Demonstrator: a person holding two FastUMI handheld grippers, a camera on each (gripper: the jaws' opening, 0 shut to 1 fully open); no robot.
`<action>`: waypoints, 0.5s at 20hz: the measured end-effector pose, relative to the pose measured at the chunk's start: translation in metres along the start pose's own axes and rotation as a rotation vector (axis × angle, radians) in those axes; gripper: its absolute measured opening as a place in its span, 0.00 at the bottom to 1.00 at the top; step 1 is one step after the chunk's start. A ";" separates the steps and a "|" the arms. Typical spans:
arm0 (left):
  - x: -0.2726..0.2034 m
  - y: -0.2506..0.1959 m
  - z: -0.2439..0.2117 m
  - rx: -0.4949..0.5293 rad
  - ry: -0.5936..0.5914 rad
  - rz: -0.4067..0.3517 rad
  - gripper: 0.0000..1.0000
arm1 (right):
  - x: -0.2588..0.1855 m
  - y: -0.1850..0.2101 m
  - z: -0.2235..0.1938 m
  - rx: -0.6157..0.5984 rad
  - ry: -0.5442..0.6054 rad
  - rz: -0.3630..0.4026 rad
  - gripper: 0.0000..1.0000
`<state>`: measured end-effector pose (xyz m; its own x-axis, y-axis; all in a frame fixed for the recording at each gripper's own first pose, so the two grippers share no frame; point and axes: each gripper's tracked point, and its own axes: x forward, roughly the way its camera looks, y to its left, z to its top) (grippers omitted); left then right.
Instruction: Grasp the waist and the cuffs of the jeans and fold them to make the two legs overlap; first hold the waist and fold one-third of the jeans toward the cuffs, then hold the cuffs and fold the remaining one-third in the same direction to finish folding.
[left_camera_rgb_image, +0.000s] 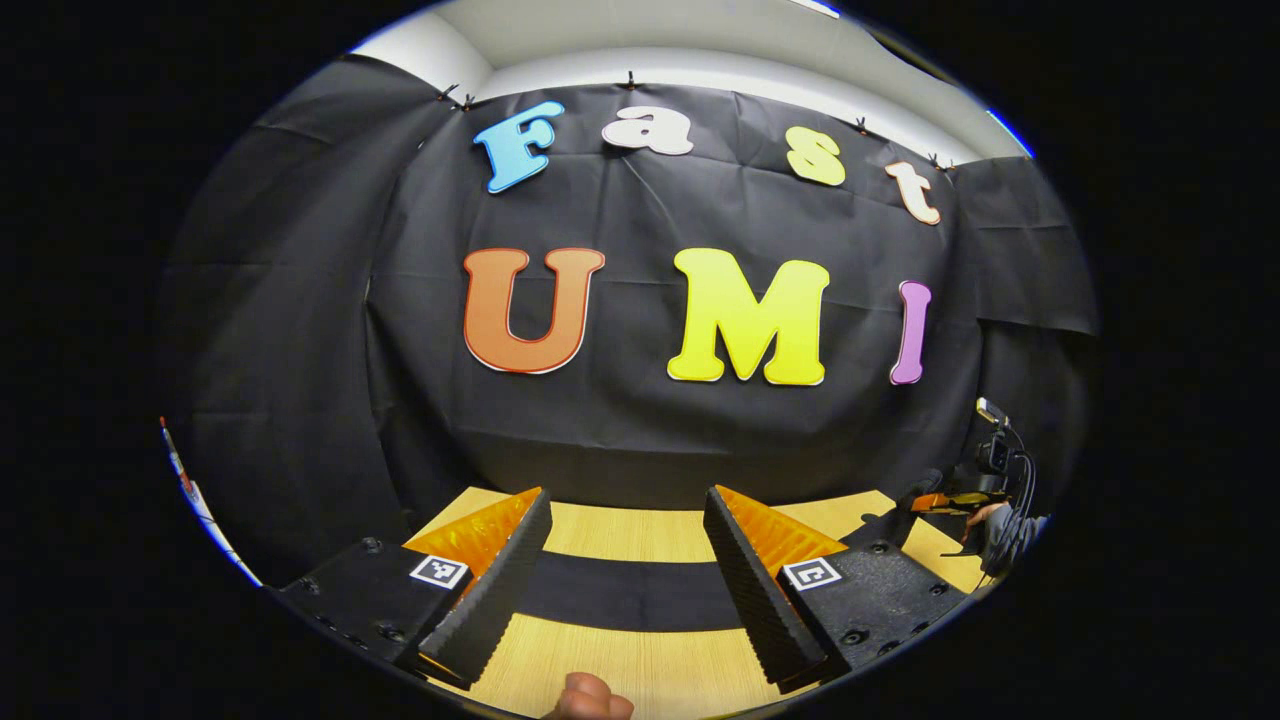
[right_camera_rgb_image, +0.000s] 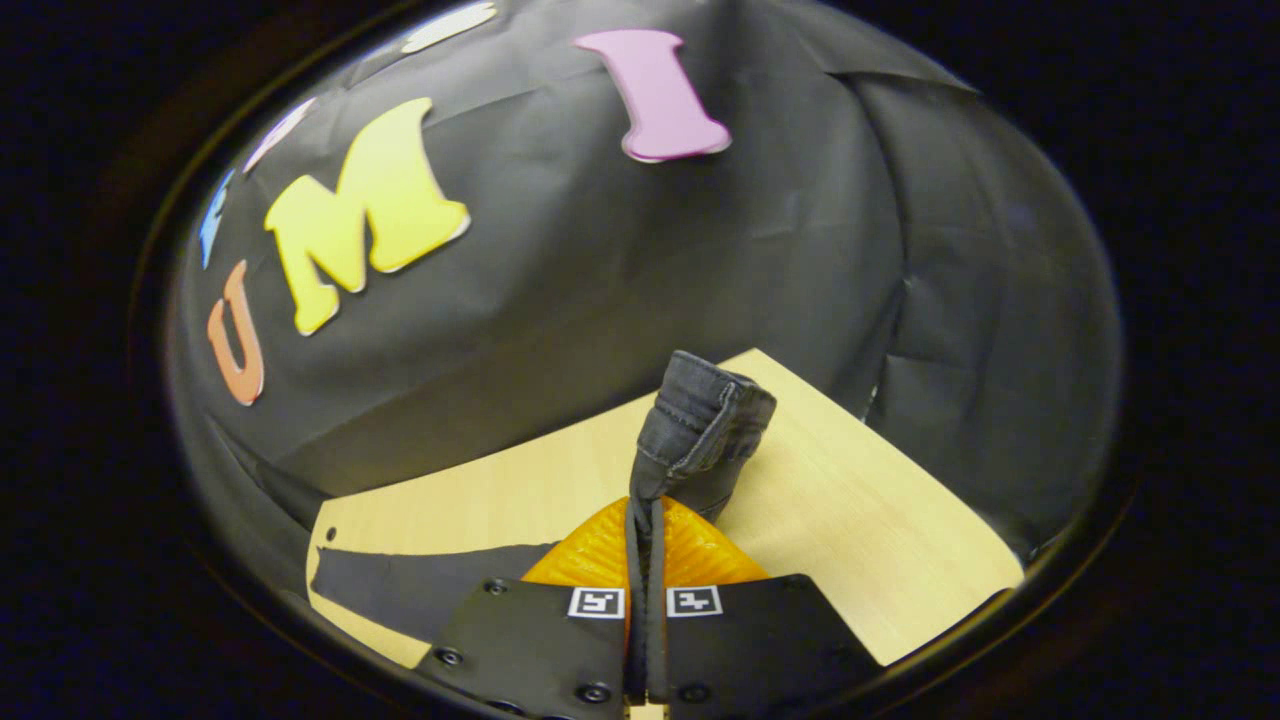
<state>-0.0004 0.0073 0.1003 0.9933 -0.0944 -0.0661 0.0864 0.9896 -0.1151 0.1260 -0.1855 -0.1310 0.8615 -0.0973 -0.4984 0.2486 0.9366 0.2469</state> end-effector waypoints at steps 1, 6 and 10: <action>-0.002 0.003 -0.001 -0.008 0.001 0.010 0.98 | -0.005 0.013 0.004 -0.032 -0.012 0.018 0.01; -0.011 0.023 -0.004 -0.027 0.010 0.062 0.98 | -0.022 0.077 0.016 -0.197 -0.056 0.119 0.01; -0.020 0.037 -0.009 -0.030 0.025 0.107 1.00 | -0.026 0.113 0.000 -0.226 -0.038 0.207 0.01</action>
<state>-0.0176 0.0449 0.0887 0.9945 0.0089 -0.1047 -0.0232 0.9904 -0.1360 0.1316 -0.0771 -0.0906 0.9005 0.0954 -0.4243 -0.0353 0.9885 0.1472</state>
